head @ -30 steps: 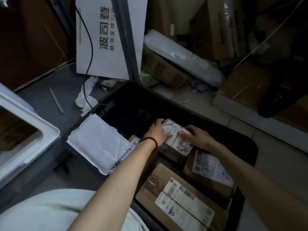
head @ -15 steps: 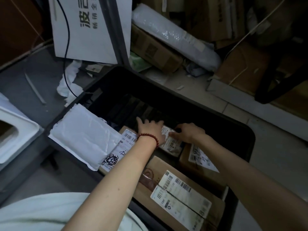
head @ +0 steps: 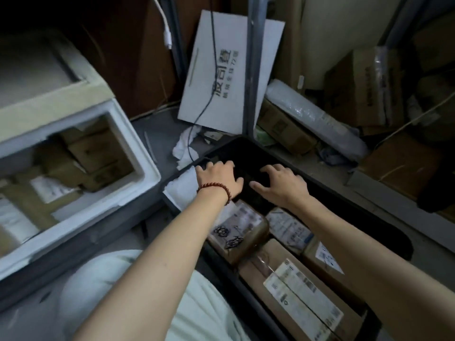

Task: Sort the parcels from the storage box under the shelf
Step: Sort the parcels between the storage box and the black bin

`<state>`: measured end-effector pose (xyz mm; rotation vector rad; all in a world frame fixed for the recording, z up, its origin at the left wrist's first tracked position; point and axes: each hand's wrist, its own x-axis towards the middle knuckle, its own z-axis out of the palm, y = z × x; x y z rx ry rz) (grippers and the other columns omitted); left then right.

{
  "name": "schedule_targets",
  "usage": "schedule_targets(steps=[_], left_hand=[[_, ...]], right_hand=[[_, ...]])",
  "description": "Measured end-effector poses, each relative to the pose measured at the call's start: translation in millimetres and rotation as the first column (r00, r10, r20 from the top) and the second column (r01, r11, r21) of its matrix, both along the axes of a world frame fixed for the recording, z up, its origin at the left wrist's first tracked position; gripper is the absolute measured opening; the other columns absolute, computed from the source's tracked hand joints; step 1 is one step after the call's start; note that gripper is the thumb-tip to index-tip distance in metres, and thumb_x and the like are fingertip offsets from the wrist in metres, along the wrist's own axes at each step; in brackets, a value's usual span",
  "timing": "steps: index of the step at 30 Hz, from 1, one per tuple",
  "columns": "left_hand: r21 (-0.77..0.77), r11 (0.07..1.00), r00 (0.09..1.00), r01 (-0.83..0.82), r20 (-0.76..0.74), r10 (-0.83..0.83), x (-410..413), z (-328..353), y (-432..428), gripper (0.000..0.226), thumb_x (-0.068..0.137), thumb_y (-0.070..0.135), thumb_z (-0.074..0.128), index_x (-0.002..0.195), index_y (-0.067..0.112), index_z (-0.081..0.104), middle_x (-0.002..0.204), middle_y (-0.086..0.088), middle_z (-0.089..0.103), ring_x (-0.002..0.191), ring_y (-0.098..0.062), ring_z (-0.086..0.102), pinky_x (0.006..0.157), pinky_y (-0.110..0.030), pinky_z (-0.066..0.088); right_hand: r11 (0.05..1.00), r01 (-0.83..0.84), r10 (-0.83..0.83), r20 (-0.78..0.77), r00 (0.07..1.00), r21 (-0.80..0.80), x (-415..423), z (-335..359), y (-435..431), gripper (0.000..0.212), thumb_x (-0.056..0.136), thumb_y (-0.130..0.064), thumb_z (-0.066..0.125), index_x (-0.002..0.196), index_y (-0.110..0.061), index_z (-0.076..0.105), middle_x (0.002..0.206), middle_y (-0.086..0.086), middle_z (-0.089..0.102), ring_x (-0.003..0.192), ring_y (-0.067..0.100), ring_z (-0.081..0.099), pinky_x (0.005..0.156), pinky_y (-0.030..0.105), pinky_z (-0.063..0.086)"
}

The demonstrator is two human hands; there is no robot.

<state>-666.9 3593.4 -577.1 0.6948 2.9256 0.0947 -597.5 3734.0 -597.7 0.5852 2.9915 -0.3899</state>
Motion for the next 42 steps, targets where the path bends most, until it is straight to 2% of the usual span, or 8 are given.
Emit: schedule_targets(steps=[4,8,14,22,30,35,39,42], left_hand=[[0.155,0.974,0.986,-0.167,0.03,0.164,1.4,44.1,-65.1,0.046,0.091,0.05,0.047,0.131,0.028,0.049,0.134,-0.006,0.054,0.126,-0.03,0.044,0.103,-0.045,0.032],[0.119,0.958,0.96,-0.261,-0.073,0.271,11.6,75.4,-141.2,0.04,0.09,0.05,0.049,0.124,0.029,0.054,0.132,-0.005,0.053,0.126,-0.029,0.042,0.102,-0.045,0.031],[0.16,0.876,0.88,-0.455,-0.069,0.469,42.7,94.0,-261.1,0.04,0.091,0.048,0.049,0.126,0.028,0.056,0.135,-0.004,0.051,0.127,-0.03,0.042,0.107,-0.046,0.03],[0.12,0.752,0.751,-0.648,-0.066,0.657,79.4,86.1,-382.8,0.038,0.09,0.048,0.05,0.125,0.032,0.055,0.134,-0.001,0.052,0.122,-0.027,0.047,0.097,-0.039,0.04],[0.192,0.66,0.679,-0.726,0.053,0.732,72.6,46.6,-426.4,0.053,0.09,0.044,0.054,0.137,0.025,0.042,0.137,-0.005,0.045,0.12,-0.027,0.049,0.088,-0.038,0.047],[0.275,0.679,0.713,-0.681,0.034,0.701,38.4,35.8,-421.1,0.059,0.09,0.04,0.056,0.142,0.024,0.034,0.141,-0.008,0.039,0.121,-0.029,0.048,0.087,-0.038,0.047],[0.26,0.643,0.683,-0.72,0.102,0.723,8.2,22.6,-420.4,0.068,0.089,0.041,0.058,0.145,0.022,0.026,0.147,-0.01,0.029,0.129,-0.031,0.04,0.095,-0.042,0.045],[0.234,0.562,0.606,-0.793,0.207,0.768,-7.2,16.0,-425.9,0.078,0.088,0.048,0.058,0.149,0.023,0.017,0.153,-0.013,0.02,0.136,-0.034,0.032,0.102,-0.045,0.039]], right_hand=[[0.994,-0.109,0.109,-0.099,0.989,0.002,-12.2,46.2,-54.6,0.064,0.086,-0.067,0.047,0.137,-0.029,0.044,0.142,0.002,0.044,0.131,0.025,0.041,0.099,0.041,0.037],[0.974,-0.226,0.224,-0.136,0.965,0.004,-20.2,76.4,-112.9,0.065,0.085,-0.068,0.047,0.135,-0.027,0.045,0.139,0.004,0.044,0.129,0.027,0.042,0.098,0.042,0.039],[0.908,-0.419,0.405,-0.198,0.892,-0.03,-19.9,99.7,-208.3,0.067,0.085,-0.067,0.048,0.138,-0.026,0.043,0.142,0.005,0.041,0.13,0.027,0.042,0.099,0.043,0.04],[0.813,-0.561,0.544,-0.142,0.827,-0.157,-27.1,98.6,-320.3,0.07,0.087,-0.064,0.048,0.139,-0.019,0.041,0.141,0.01,0.036,0.128,0.031,0.043,0.101,0.044,0.041],[0.793,-0.566,0.55,-0.134,0.824,-0.227,-46.8,72.9,-376.2,0.072,0.093,-0.054,0.048,0.148,-0.014,0.026,0.151,0.015,0.025,0.136,0.033,0.032,0.1,0.043,0.039],[0.799,-0.544,0.503,-0.21,0.838,-0.258,-67.2,52.2,-387.1,0.06,0.094,-0.049,0.049,0.143,-0.017,0.033,0.14,0.013,0.035,0.128,0.033,0.039,0.093,0.043,0.043],[0.796,-0.572,0.525,-0.248,0.815,-0.196,-92.2,37.3,-394.1,0.05,0.096,-0.046,0.047,0.139,-0.024,0.034,0.134,0.011,0.039,0.12,0.03,0.045,0.081,0.04,0.046],[0.786,-0.576,0.536,-0.217,0.816,-0.222,-111.4,24.7,-396.5,0.049,0.097,-0.043,0.045,0.142,-0.029,0.032,0.135,0.011,0.039,0.121,0.031,0.044,0.087,0.042,0.047]])
